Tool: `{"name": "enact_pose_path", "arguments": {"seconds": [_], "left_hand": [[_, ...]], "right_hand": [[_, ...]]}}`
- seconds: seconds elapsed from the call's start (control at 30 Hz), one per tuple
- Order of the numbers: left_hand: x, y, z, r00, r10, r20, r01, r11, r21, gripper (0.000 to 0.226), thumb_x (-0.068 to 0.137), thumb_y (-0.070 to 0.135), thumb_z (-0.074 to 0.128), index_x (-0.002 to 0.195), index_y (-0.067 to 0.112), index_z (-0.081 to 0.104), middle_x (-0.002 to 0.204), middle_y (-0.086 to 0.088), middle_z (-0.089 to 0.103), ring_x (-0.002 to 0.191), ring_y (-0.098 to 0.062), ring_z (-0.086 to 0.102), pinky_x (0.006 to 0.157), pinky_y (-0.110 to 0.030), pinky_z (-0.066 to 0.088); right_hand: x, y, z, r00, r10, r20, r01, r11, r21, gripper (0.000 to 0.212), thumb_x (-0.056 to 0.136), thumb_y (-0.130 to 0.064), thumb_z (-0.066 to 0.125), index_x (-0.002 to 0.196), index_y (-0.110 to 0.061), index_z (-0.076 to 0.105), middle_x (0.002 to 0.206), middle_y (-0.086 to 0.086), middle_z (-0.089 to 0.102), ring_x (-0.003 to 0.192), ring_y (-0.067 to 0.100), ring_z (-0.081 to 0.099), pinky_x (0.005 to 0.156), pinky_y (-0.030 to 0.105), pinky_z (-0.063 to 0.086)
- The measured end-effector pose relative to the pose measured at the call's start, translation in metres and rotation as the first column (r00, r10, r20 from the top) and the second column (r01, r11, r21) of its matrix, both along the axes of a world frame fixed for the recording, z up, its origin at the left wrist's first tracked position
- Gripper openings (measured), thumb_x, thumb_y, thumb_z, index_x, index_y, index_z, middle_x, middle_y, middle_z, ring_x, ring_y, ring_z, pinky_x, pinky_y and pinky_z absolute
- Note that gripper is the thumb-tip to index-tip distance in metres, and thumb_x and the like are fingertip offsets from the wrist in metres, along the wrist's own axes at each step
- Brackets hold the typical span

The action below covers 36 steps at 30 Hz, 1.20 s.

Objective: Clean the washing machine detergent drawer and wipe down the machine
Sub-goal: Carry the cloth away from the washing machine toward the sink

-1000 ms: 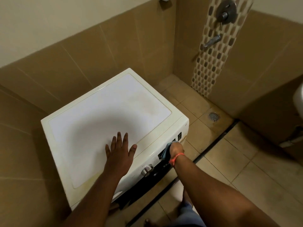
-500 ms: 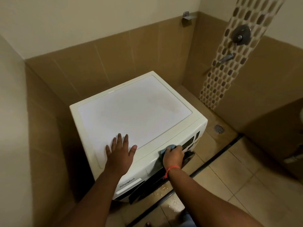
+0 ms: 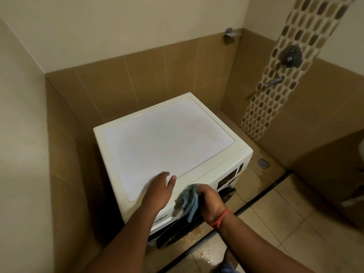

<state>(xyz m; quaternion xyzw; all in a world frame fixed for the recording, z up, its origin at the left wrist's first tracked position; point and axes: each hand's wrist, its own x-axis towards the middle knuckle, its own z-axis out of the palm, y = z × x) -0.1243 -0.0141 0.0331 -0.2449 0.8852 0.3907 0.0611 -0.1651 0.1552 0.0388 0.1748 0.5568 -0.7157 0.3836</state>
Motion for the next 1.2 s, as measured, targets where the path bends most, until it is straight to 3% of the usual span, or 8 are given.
{"name": "enact_pose_path", "arguments": {"seconds": [0.13, 0.23, 0.3, 0.4, 0.7, 0.83, 1.03, 1.2], "left_hand": [[-0.017, 0.027, 0.01, 0.996, 0.02, 0.081, -0.054, 0.898, 0.436, 0.039, 0.095, 0.056, 0.046, 0.113, 0.025, 0.062, 0.115, 0.004, 0.067, 0.107, -0.014, 0.062, 0.091, -0.031, 0.046], [-0.033, 0.051, 0.017, 0.993, -0.033, 0.116, -0.048, 0.777, 0.627, 0.043, 0.09, 0.062, 0.052, 0.105, 0.025, 0.067, 0.102, 0.001, 0.074, 0.097, -0.017, 0.07, 0.085, -0.036, 0.055], [-0.044, 0.068, 0.025, 0.994, -0.03, 0.109, -0.045, 0.784, 0.62, 0.036, 0.092, 0.052, 0.057, 0.103, 0.02, 0.066, 0.098, -0.003, 0.074, 0.091, -0.018, 0.071, 0.076, -0.032, 0.056], [-0.062, 0.093, 0.037, 0.996, -0.047, 0.076, -0.002, 0.839, 0.544, 0.026, 0.094, 0.038, 0.06, 0.097, 0.012, 0.063, 0.091, -0.006, 0.072, 0.079, -0.017, 0.068, 0.064, -0.027, 0.051], [-0.122, 0.217, 0.045, 0.993, -0.117, -0.022, 0.118, 0.925, 0.36, 0.01, 0.091, 0.025, 0.064, 0.087, 0.016, 0.061, 0.083, -0.002, 0.069, 0.075, -0.015, 0.065, 0.069, -0.031, 0.052], [-0.151, 0.279, 0.048, 0.994, -0.091, -0.062, 0.107, 0.935, 0.337, 0.014, 0.091, 0.024, 0.064, 0.092, 0.011, 0.059, 0.082, -0.001, 0.066, 0.072, -0.014, 0.061, 0.065, -0.027, 0.049], [-0.194, 0.389, 0.045, 0.998, -0.011, -0.069, 0.046, 0.842, 0.538, 0.007, 0.092, 0.012, 0.064, 0.096, 0.013, 0.058, 0.096, -0.012, 0.069, 0.083, -0.026, 0.066, 0.081, -0.042, 0.055], [-0.226, 0.478, 0.049, 0.999, -0.021, -0.043, 0.045, 0.73, 0.682, 0.032, 0.087, -0.008, 0.061, 0.111, 0.013, 0.056, 0.104, -0.011, 0.07, 0.091, -0.025, 0.069, 0.081, -0.039, 0.057]], "right_hand": [[-0.019, 0.029, 0.02, 0.983, 0.025, 0.179, 0.016, 0.975, -0.221, 0.042, 0.095, -0.035, 0.052, 0.101, 0.003, 0.068, 0.1, 0.024, 0.068, 0.089, 0.037, 0.065, 0.09, 0.044, 0.051], [-0.031, 0.044, 0.028, 0.983, 0.175, 0.062, -0.147, 0.938, -0.313, 0.054, 0.086, -0.033, 0.069, 0.118, 0.009, 0.058, 0.112, 0.028, 0.06, 0.095, 0.037, 0.063, 0.092, 0.045, 0.051], [-0.044, 0.057, 0.032, 0.977, 0.213, -0.03, -0.213, 0.946, -0.246, 0.061, 0.072, -0.016, 0.082, 0.119, 0.008, 0.051, 0.11, 0.029, 0.059, 0.091, 0.037, 0.065, 0.082, 0.043, 0.055], [-0.063, 0.082, 0.039, 0.978, 0.196, -0.074, -0.202, 0.975, -0.091, 0.055, 0.076, 0.005, 0.072, 0.125, 0.0, 0.048, 0.111, 0.03, 0.063, 0.096, 0.039, 0.067, 0.085, 0.047, 0.056], [-0.11, 0.21, 0.045, 0.969, 0.202, -0.14, -0.179, 0.97, 0.162, 0.039, 0.077, 0.007, 0.066, 0.114, -0.001, 0.055, 0.106, 0.025, 0.067, 0.097, 0.038, 0.068, 0.087, 0.048, 0.056], [-0.127, 0.297, 0.043, 0.981, 0.158, -0.117, -0.132, 0.971, 0.199, 0.014, 0.089, 0.002, 0.059, 0.098, -0.008, 0.056, 0.083, 0.011, 0.066, 0.064, 0.018, 0.067, 0.047, 0.028, 0.053], [-0.154, 0.409, 0.035, 0.949, -0.259, -0.179, 0.28, 0.954, 0.103, 0.02, 0.085, 0.006, 0.063, 0.099, -0.006, 0.056, 0.093, 0.016, 0.064, 0.074, 0.025, 0.065, 0.061, 0.034, 0.057], [-0.165, 0.482, 0.034, 0.832, -0.515, -0.206, 0.536, 0.842, 0.062, 0.03, 0.08, 0.014, 0.064, 0.103, -0.002, 0.053, 0.098, 0.02, 0.061, 0.078, 0.028, 0.064, 0.068, 0.037, 0.055]]}}
